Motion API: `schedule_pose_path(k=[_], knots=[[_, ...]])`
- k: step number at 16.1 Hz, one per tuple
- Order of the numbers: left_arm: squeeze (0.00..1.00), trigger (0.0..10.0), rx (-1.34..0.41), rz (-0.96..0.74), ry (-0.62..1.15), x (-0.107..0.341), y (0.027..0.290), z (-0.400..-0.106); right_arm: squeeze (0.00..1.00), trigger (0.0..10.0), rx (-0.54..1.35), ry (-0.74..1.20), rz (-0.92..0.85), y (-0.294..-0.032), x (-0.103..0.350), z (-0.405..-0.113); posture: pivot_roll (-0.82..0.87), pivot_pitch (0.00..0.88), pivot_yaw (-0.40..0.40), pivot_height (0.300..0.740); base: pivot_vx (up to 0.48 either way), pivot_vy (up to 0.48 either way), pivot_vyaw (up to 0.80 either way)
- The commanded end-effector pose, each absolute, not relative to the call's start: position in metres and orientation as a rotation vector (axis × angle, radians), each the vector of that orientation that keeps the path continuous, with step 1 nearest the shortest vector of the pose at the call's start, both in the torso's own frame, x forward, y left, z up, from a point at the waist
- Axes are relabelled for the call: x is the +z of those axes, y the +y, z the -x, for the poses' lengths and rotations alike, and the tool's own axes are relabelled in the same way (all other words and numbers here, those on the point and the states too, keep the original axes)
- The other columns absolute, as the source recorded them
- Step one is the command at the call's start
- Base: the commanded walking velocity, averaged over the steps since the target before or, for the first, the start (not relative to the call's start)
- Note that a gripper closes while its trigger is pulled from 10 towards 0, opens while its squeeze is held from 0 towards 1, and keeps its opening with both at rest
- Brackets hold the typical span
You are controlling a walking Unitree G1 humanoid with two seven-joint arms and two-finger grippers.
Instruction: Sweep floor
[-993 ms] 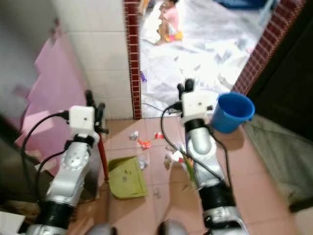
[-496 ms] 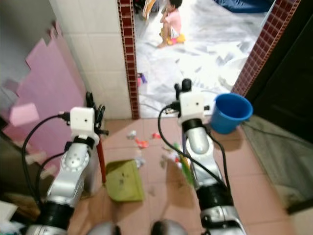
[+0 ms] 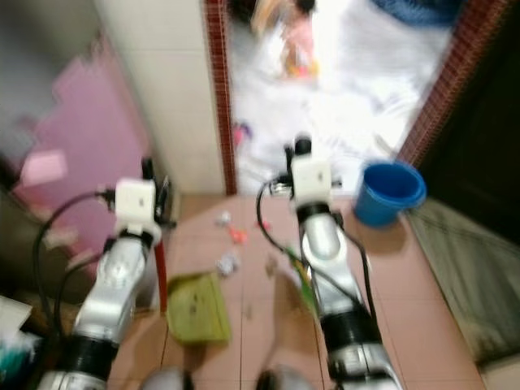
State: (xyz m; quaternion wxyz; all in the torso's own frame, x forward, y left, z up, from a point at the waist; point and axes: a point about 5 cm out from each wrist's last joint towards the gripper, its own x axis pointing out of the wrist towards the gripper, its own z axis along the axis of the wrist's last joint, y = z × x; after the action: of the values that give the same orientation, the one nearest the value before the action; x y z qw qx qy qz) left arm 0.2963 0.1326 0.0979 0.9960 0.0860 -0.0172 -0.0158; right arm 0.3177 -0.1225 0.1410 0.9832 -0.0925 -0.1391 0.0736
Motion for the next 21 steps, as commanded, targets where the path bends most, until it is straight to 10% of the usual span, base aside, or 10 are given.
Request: schedule_pose_path(k=[1, 21], knots=[[0.0, 10.0, -0.044, -0.193, -0.06, 0.104, 0.129, -0.298, 0.0, 10.0, 0.147, -0.327, 0.197, -0.123, 0.152, -0.319, 0.01, 0.0, 0.006, 0.74, 0.0, 0.0, 0.0], [0.0, 10.0, -0.011, -0.186, -0.113, 0.09, 0.122, -0.311, 0.0, 10.0, -0.038, -0.169, 0.15, -0.135, 0.132, -0.328, -0.01, 0.096, -0.031, 0.74, 0.0, 0.0, 0.0]])
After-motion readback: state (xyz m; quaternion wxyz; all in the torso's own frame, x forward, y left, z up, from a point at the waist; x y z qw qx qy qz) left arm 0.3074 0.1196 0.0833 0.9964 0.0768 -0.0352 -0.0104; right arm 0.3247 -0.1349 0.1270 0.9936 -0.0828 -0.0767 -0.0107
